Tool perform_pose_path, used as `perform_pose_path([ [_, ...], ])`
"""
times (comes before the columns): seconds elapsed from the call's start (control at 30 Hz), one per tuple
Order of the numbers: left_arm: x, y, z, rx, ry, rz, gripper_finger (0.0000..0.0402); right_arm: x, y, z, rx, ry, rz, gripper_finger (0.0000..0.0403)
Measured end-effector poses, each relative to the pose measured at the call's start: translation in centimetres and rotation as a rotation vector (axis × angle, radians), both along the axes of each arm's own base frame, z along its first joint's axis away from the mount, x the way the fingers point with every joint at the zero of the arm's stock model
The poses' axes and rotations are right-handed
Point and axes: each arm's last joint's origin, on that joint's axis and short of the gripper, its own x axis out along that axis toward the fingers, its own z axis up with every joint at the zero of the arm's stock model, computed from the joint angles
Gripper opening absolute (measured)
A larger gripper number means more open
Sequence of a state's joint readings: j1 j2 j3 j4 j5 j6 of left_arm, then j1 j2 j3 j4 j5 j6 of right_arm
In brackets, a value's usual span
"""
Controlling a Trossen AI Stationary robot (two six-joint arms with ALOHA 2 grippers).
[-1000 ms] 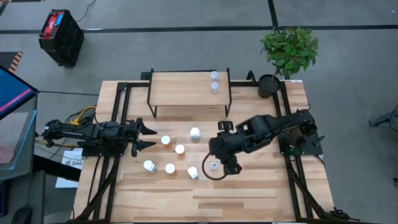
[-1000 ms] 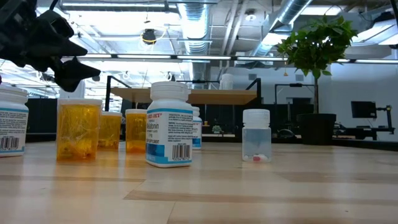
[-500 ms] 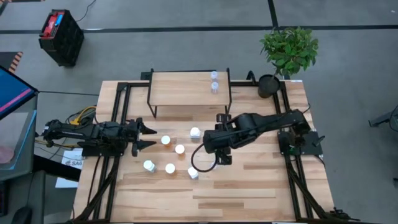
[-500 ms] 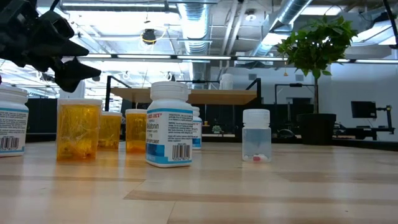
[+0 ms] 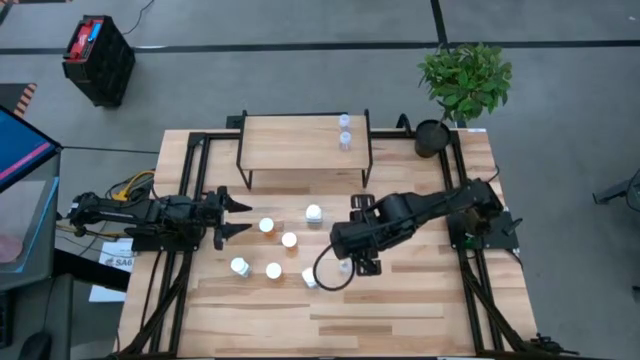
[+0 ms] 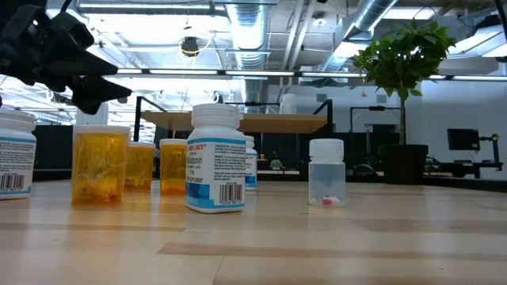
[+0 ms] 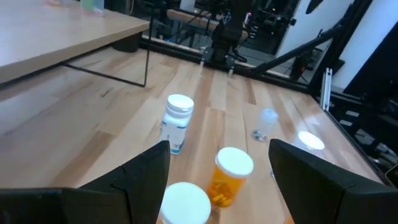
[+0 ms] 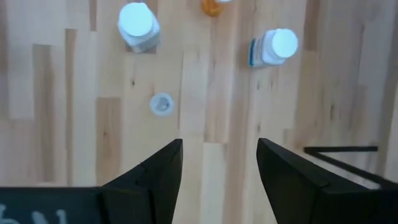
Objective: Pick and place medicine bottles onto shelf by color
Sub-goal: Put the transparent pill bottle on the shelf aligned with the other transparent pill bottles
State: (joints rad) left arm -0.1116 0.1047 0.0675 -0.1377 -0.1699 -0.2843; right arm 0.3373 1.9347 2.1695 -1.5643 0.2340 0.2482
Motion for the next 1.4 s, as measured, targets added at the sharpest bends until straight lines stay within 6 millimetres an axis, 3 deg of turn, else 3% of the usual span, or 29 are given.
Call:
perform_pose_path([
  [0.47, 0.0, 0.0, 0.0, 0.052, 0.004, -0.01, 0.0261, 0.8, 2.4, -1.3, 0.124, -0.134, -0.282, 0.0226],
  [0.67, 0.0, -0.1, 0.0, 0.047, 0.007, -0.044, 0.0261, 1.0, 2.7, -1.1, 0.144, -0.169, -0.276, 0.0226],
  [0.83, 0.0, -0.2, -0.1, 0.041, 0.009, -0.077, 0.0261, 1.4, 3.4, -2.6, 0.07, -0.127, -0.27, 0.0226],
  [1.03, 0.0, -0.3, -0.1, 0.035, 0.011, -0.112, 0.0261, 1.5, 2.9, -5.4, -0.051, 0.086, -0.266, 0.0222],
  [1.13, 0.0, -0.3, -0.1, 0.033, 0.01, -0.122, 0.0261, 0.8, 2.5, -3.5, -0.002, 0.031, -0.232, 0.0212],
  [1.27, 0.0, -0.3, -0.1, 0.035, 0.012, -0.127, 0.0261, -2.0, 1.3, -0.1, -0.035, -0.085, -0.27, 0.0196],
  [1.4, 0.0, -0.4, -0.1, 0.034, 0.018, -0.131, 0.0261, -4.1, 1.3, -0.5, -0.148, -0.169, -0.335, 0.0181],
])
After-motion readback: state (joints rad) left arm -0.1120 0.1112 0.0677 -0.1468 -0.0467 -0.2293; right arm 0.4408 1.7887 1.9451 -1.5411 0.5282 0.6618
